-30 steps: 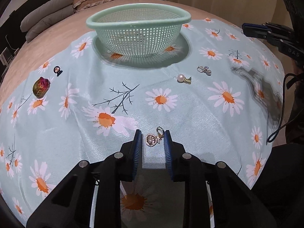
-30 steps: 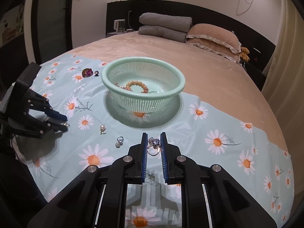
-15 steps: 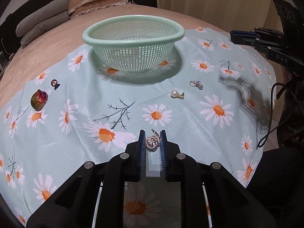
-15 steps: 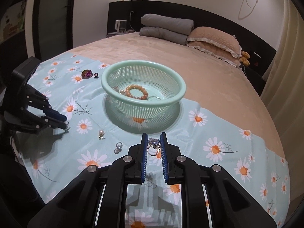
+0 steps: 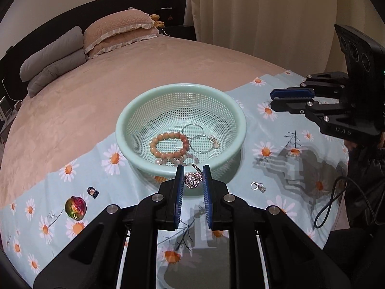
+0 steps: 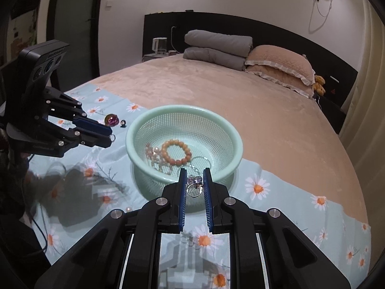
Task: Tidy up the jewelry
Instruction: 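Carry the held charm and ring over the green basket with both tools, then open both tools to drop the charm and ring into the basket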
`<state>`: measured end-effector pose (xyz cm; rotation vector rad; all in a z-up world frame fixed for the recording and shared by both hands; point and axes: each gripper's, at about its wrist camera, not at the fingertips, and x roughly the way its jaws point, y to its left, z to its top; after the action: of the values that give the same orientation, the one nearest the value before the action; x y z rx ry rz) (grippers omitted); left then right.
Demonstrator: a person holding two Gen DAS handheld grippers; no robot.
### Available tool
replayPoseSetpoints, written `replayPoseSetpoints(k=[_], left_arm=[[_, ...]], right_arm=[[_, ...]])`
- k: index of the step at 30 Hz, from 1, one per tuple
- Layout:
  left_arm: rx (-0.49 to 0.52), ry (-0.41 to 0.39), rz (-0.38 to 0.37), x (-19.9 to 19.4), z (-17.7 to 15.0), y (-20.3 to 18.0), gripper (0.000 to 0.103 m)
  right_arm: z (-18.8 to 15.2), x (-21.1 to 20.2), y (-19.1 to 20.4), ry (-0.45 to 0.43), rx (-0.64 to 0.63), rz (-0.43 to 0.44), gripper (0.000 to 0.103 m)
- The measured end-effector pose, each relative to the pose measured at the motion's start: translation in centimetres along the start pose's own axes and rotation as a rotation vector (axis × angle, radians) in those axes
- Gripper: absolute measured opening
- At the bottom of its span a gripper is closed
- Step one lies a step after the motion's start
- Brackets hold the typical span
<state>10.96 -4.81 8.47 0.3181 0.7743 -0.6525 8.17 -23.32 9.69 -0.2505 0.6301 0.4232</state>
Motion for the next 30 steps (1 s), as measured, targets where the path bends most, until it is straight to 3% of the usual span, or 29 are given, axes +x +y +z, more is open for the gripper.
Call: replayPoseSetpoints(k=[8,16,17,18,20,21,26,30], left_arm=[[0.003,0.032,-0.020,3.0,2.5,0.6,0.016],[-0.014,0.028,-0.027,3.8,2.3,1.0,0.020],[-0.020,0.018,-0.020,3.6,2.3,1.2,0.033],[-0.027,0.004,-0.010,3.2,2.2,1.3,0.052],[-0.045,-0.019,0.004,2.4,1.9,1.6,0.072],[-0.049,-0.026,0.008,2.1,1.7,1.7,0.078],[-0.025,0.011,0.035,2.2,0.1,1.3,0.086],[-0.031,0.054,0.027,2.8,-1.6,1.1,0.088]], right_arm=[[1.2,3.9,-0.2,0.038,-0.006,0.025,0.013],[0.7,5.4,-0.8,0.058,0.029,0.001,0.014],[0.7,5.4,-0.9,0.060,0.036,-0.018,0.023],[0.7,5.4,-1.2,0.059,0.043,-0.034,0.040],[0.6,5.2,-1.5,0.043,0.063,-0.048,0.056],[0.7,5.2,-1.5,0.042,0.069,-0.048,0.057],[0.0,5.2,-1.7,0.053,0.076,-0.091,0.082],[-0.6,5.0,-1.9,0.061,0.096,-0.098,0.085]])
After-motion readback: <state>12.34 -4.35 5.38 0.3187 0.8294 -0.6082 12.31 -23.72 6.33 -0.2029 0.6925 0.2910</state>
